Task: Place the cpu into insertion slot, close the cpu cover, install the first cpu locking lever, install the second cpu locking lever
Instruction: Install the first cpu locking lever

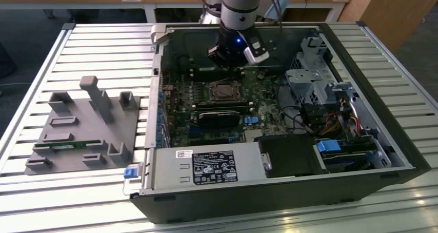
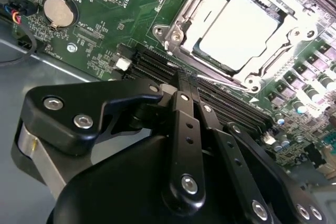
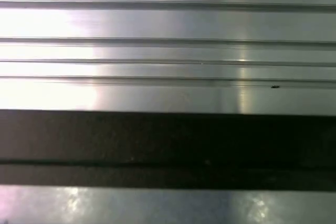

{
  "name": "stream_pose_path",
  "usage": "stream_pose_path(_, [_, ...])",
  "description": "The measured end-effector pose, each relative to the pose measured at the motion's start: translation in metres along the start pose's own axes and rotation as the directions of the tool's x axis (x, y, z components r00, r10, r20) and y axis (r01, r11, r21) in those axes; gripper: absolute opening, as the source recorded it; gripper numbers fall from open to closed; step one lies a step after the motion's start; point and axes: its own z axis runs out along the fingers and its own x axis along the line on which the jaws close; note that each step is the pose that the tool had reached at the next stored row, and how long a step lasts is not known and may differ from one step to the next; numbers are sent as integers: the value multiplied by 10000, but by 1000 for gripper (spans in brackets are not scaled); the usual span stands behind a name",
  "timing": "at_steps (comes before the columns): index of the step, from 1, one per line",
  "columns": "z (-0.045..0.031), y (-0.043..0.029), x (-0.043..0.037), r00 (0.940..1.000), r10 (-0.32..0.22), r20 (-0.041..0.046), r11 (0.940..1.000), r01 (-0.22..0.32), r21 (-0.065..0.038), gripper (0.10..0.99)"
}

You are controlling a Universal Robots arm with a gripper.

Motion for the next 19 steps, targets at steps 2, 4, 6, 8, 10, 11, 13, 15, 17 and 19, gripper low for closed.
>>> stream_pose_path(2, [16, -2, 0, 10000, 0, -4, 10000, 0, 8, 106])
stream_pose_path(4, [32, -3, -2, 10000, 0, -13, 10000, 0, 33, 106])
stream_pose_path(6, [45, -5, -3, 10000, 0, -21, 10000, 0, 71, 106])
stream_pose_path(8, [55, -6, -4, 10000, 3, -31, 9999, -3, 117, 106])
stream_pose_path(10, [66, -7, -7, 10000, 5, -40, 9999, -5, 150, 106])
stream_pose_path(11, [69, -7, -7, 10000, 6, -43, 9999, -5, 167, 106])
stream_pose_path(13, [78, -8, -10, 10000, 5, -50, 9998, -4, 189, 106])
stream_pose_path(15, [87, -9, -15, 10000, 7, -58, 9998, -6, 209, 106])
stream_pose_path(17, [94, -10, -20, 10000, 8, -67, 9997, -6, 232, 106])
stream_pose_path(19, [101, -12, -24, 10000, 10, -75, 9997, -8, 257, 106])
